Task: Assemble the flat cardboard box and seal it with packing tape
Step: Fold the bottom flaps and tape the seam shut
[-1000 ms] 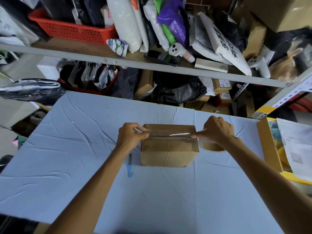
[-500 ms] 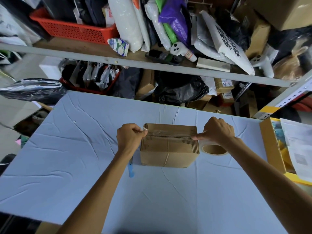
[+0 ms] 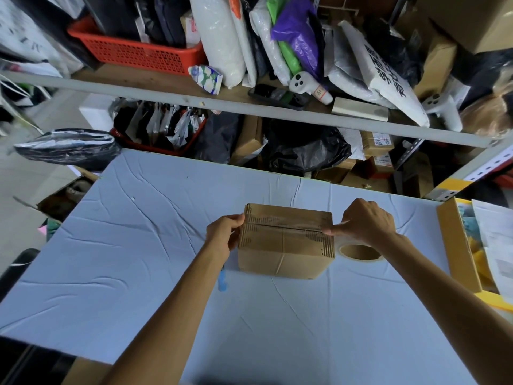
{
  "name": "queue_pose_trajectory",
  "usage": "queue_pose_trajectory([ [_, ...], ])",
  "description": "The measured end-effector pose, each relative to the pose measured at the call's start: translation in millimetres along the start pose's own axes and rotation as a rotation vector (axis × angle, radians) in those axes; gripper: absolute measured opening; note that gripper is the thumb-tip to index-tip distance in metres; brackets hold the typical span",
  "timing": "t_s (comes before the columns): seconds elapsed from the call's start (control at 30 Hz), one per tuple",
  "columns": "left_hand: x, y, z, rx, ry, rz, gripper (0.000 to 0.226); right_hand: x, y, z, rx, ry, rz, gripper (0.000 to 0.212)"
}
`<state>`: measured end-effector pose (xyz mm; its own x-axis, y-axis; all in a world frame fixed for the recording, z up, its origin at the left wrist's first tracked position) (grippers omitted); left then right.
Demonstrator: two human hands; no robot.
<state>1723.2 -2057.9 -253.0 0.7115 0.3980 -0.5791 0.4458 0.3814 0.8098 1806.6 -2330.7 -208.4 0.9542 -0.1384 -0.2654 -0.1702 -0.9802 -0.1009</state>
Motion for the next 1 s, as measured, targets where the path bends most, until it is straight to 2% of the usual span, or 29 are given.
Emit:
queue_pose_trajectory([
  [0.13, 0, -1, -6, -0.106, -0.119, -0.177, 0.018, -1, 3, 0, 0.02, -0.019, 0.027, 0.064],
  [0.2, 2, -5, -8, -0.097, -0.113, -0.143, 0.038, -3, 4, 1, 0.025, -0.018, 0.028, 0.063],
  [0.27, 4, -13, -9, 0.004, 0.012, 0.089, 0.046, -5, 3, 1, 0.032, -0.007, 0.03, 0.063],
  [0.33, -3, -16, -10, 0.243, 0.171, 0.488, 0.038, -6, 2, 1, 0.033, -0.007, 0.034, 0.063],
  [0.4, -13, -12, -6, 0.425, 0.162, 0.78, 0.031, -6, 1, 0, 0.031, -0.003, 0.038, 0.063],
  [0.47, -18, -9, -5, 0.514, 0.1, 0.864, 0.021, -8, 1, -1, 0.028, 0.002, 0.039, 0.062],
  [0.63, -26, -1, 3, 0.877, 0.142, 0.898, 0.015, -9, 0, -1, 0.034, 0.01, 0.049, 0.063],
  [0.73, -31, 1, 13, 1.079, 0.199, 0.846, 0.026, -11, 1, 0, 0.035, 0.011, 0.049, 0.064],
  [0.87, -28, 7, 14, 1.053, 0.155, 0.792, 0.036, -14, 2, 0, 0.061, 0.016, 0.051, 0.062],
  [1.0, -23, 11, 13, 1.023, 0.143, 0.77, 0.035, -15, -1, -3, 0.063, 0.032, 0.04, 0.062],
])
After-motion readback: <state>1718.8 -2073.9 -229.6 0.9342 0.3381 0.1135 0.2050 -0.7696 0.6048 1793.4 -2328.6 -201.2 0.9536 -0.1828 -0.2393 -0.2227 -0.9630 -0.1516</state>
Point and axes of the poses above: each hand's wrist, its own x-axis towards the middle knuckle, its own z-axis out of the palm, y = z × x, the point moved 1 cm from there along x, towards the middle knuckle, and after that the axes turned 13 degrees about z, right-handed, at the moved point
